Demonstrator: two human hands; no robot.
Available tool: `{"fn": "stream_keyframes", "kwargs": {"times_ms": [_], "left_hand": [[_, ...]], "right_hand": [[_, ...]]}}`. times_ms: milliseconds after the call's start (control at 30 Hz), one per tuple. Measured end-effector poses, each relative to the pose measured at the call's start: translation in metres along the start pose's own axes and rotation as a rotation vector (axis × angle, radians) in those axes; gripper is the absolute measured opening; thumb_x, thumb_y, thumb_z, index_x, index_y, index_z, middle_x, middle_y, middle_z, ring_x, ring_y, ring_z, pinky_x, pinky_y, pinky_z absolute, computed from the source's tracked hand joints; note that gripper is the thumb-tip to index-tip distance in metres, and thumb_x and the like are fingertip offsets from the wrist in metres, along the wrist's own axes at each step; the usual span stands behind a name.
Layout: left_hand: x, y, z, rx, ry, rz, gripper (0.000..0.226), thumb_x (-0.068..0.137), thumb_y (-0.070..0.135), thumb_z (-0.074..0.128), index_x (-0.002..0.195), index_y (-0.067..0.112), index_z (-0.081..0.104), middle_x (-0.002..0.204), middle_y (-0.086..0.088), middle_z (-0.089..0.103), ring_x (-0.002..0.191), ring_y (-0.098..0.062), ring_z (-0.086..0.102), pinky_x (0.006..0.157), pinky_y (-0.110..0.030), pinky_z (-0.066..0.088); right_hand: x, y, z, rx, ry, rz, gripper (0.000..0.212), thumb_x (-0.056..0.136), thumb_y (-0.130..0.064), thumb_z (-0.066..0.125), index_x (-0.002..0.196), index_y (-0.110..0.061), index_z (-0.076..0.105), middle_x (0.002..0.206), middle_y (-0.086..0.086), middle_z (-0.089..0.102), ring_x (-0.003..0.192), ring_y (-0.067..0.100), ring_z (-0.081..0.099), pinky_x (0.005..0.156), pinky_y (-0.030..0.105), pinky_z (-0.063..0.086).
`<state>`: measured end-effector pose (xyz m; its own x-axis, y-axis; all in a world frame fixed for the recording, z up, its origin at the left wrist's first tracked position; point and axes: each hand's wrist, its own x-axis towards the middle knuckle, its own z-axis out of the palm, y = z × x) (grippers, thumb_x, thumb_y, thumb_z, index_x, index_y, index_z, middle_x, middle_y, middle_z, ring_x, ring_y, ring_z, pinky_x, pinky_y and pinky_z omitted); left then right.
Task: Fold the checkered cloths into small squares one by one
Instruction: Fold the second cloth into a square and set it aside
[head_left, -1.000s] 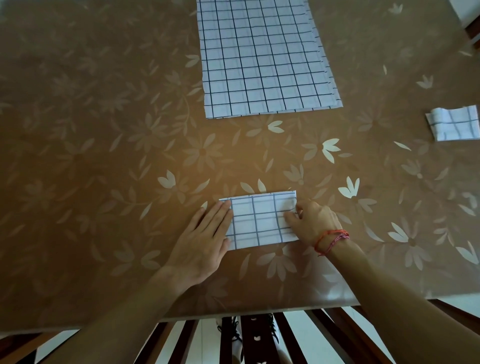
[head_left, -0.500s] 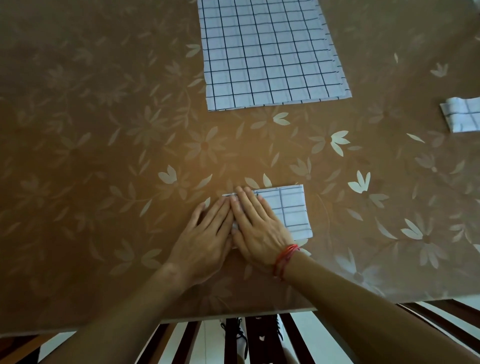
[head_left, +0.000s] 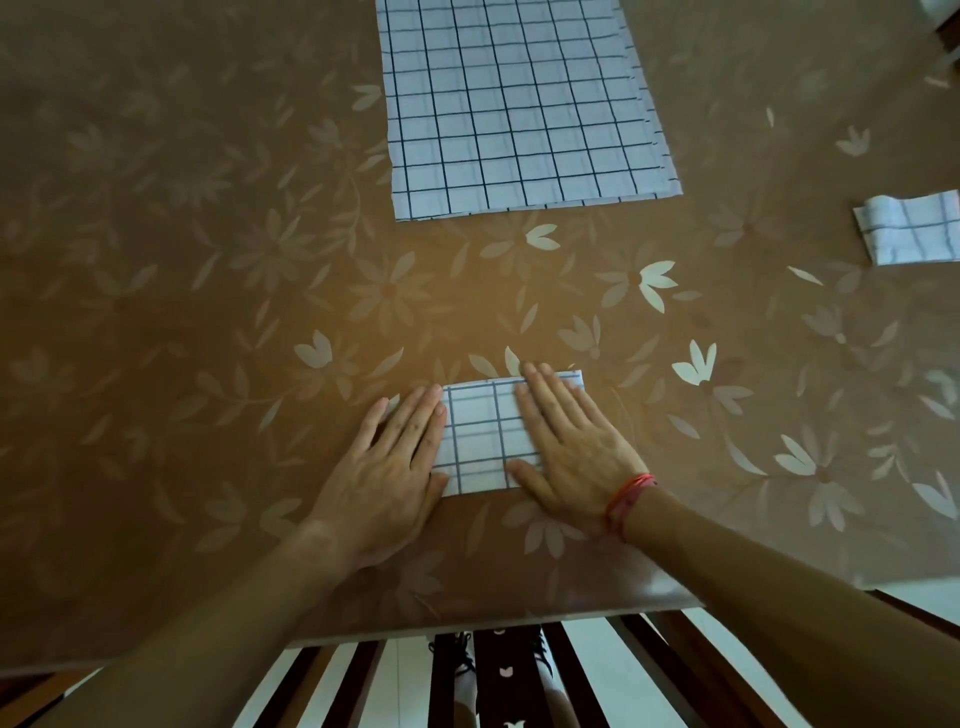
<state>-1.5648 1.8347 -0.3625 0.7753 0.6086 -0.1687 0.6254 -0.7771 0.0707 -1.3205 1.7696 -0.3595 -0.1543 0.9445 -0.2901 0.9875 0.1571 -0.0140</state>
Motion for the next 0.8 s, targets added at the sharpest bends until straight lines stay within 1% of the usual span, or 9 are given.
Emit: {"fn": "stream_keyframes", "kwargs": {"times_ms": [133,367,433,467,533,600,667,733,800], "left_hand": [[0.0,0.001,-0.002,-0.006,-0.008,-0.008,0.065,0.104,0.042,0.019,0.152,-0.001,0.02,0.162,-0.018,0.011,0.151,-0.028,0.007,0.118,-0.053,0.019],[0.003,0.006,-0.01,-0.04,-0.048,-0.047,0.066,0.101,0.042,0.022,0.152,0.0,0.023,0.162,-0.016,0.015,0.151,-0.026,0.009,0.118,-0.05,0.021],[0.005,0.008,-0.016,-0.056,-0.057,-0.065,0.067,0.097,0.041,0.026,0.151,0.001,0.028,0.161,-0.015,0.019,0.15,-0.026,0.014,0.118,-0.05,0.024],[0.007,0.01,-0.019,-0.054,-0.058,-0.075,0.067,0.095,0.041,0.028,0.149,0.001,0.033,0.16,-0.015,0.024,0.149,-0.026,0.019,0.117,-0.05,0.026],[0.009,0.011,-0.024,-0.038,-0.055,-0.087,0.066,0.092,0.04,0.039,0.144,0.001,0.042,0.156,-0.015,0.034,0.145,-0.027,0.03,0.114,-0.048,0.032],[0.01,0.013,-0.026,-0.039,-0.057,-0.094,0.066,0.091,0.041,0.051,0.145,0.003,0.042,0.155,-0.014,0.035,0.144,-0.027,0.032,0.114,-0.046,0.032],[0.01,0.015,-0.026,-0.071,-0.047,-0.104,0.068,0.092,0.042,0.053,0.147,0.005,0.039,0.158,-0.012,0.031,0.146,-0.026,0.028,0.116,-0.045,0.029],[0.009,0.016,-0.028,-0.102,-0.04,-0.107,0.068,0.094,0.041,0.05,0.15,0.005,0.033,0.16,-0.011,0.025,0.148,-0.025,0.021,0.119,-0.046,0.024],[0.009,0.016,-0.026,-0.108,-0.024,-0.113,0.068,0.094,0.04,0.05,0.15,0.005,0.033,0.16,-0.012,0.025,0.149,-0.025,0.02,0.119,-0.045,0.022]], "right_hand": [[-0.016,0.028,-0.002,-0.021,-0.04,0.031,0.081,0.097,-0.061,0.012,0.152,-0.003,0.001,0.16,0.014,-0.002,0.149,0.026,-0.002,0.121,0.045,0.013],[-0.017,0.028,-0.012,0.028,-0.076,0.039,0.083,0.096,-0.063,0.011,0.153,-0.004,0.004,0.161,0.013,0.0,0.149,0.025,0.001,0.121,0.043,0.011],[-0.016,0.029,-0.02,0.079,-0.069,0.051,0.085,0.093,-0.065,0.019,0.154,-0.007,0.007,0.161,0.01,0.002,0.149,0.024,0.002,0.121,0.043,0.013],[-0.013,0.029,-0.028,0.112,-0.075,0.05,0.087,0.091,-0.066,0.029,0.153,-0.009,0.01,0.162,0.008,0.004,0.149,0.025,0.006,0.12,0.043,0.016],[-0.004,0.03,-0.044,0.201,-0.085,0.051,0.089,0.083,-0.061,0.053,0.152,-0.02,0.017,0.158,0.002,0.015,0.143,0.023,0.02,0.116,0.041,0.026],[0.008,0.033,-0.061,0.268,-0.057,0.079,0.089,0.073,-0.052,0.07,0.147,-0.029,0.026,0.15,-0.002,0.025,0.131,0.023,0.033,0.108,0.04,0.037],[0.02,0.034,-0.069,0.266,-0.077,0.116,0.085,0.068,-0.045,0.075,0.141,-0.03,0.035,0.147,-0.003,0.031,0.127,0.023,0.038,0.102,0.038,0.04],[0.031,0.035,-0.071,0.252,-0.124,0.143,0.079,0.064,-0.046,0.077,0.133,-0.029,0.042,0.14,-0.004,0.041,0.124,0.021,0.043,0.099,0.037,0.044],[0.038,0.036,-0.074,0.207,-0.189,0.147,0.073,0.061,-0.049,0.077,0.124,-0.028,0.047,0.128,-0.005,0.051,0.117,0.02,0.048,0.095,0.035,0.046]]}}
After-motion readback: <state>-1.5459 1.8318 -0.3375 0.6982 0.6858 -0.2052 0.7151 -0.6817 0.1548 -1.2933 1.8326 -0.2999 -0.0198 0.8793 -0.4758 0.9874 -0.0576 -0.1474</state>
